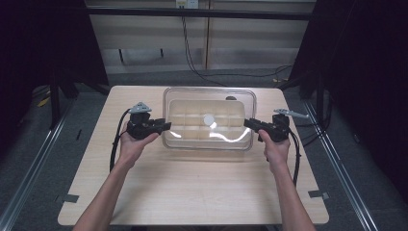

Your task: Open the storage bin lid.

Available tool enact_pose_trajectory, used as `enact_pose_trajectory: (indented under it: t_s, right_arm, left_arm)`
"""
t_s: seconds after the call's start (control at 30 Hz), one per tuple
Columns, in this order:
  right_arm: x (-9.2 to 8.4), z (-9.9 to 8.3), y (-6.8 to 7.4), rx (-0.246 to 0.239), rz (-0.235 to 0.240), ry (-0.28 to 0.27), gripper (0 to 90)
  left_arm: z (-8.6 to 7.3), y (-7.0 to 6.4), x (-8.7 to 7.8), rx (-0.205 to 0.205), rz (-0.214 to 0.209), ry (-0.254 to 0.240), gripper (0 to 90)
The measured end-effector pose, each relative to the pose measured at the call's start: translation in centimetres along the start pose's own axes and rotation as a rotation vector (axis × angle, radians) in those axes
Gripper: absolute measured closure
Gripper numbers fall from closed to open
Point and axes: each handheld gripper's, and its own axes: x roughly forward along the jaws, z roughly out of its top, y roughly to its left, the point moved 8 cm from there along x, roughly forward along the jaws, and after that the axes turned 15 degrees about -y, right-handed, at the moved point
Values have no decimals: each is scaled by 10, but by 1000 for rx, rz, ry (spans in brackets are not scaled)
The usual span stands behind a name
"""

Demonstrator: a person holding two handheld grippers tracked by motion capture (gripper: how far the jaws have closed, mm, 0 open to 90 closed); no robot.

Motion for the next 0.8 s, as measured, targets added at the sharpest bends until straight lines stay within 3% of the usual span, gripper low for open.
enact_pose_trajectory:
  t_s: [0.17,0.47,0.8]
  right_arm:
    - [-5,3,5,-19,-1,0,654]
    - [-3,3,6,-20,-1,-5,656]
    - [-9,6,12,-49,7,-9,663]
  left_arm:
    - [2,-2,-5,14,-5,-4,694]
    - [0,0,-7,1,-26,-8,704]
    - [-1,-2,-10,9,-10,-5,716]
